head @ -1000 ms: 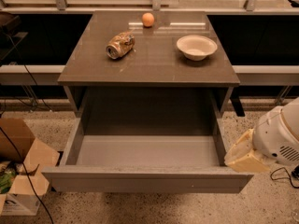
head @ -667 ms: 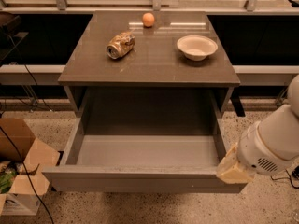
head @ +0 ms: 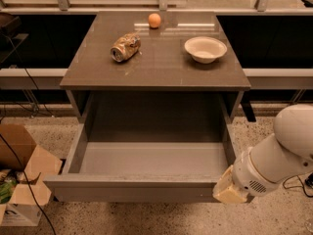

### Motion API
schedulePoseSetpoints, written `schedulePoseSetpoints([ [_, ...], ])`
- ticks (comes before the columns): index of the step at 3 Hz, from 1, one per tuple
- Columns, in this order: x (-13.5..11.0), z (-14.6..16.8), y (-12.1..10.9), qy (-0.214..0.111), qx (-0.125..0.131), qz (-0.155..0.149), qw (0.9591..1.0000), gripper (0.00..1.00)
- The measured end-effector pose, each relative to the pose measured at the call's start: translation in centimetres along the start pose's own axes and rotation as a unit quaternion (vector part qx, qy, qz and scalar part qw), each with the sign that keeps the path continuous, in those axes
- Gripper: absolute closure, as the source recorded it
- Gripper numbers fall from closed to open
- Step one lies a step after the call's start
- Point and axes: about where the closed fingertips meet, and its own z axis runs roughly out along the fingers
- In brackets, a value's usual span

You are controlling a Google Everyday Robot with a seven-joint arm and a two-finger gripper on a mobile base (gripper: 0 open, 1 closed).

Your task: Close top drawer

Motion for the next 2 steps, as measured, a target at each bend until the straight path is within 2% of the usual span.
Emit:
schedulePoseSetpoints([
  [1,0.11,3.05,-2.58,-0.02,-0.009,0.0,0.9998,1.0],
  [2,0.13,3.69,-3.25,-0.023,-0.011,0.0,0.9997,1.0],
])
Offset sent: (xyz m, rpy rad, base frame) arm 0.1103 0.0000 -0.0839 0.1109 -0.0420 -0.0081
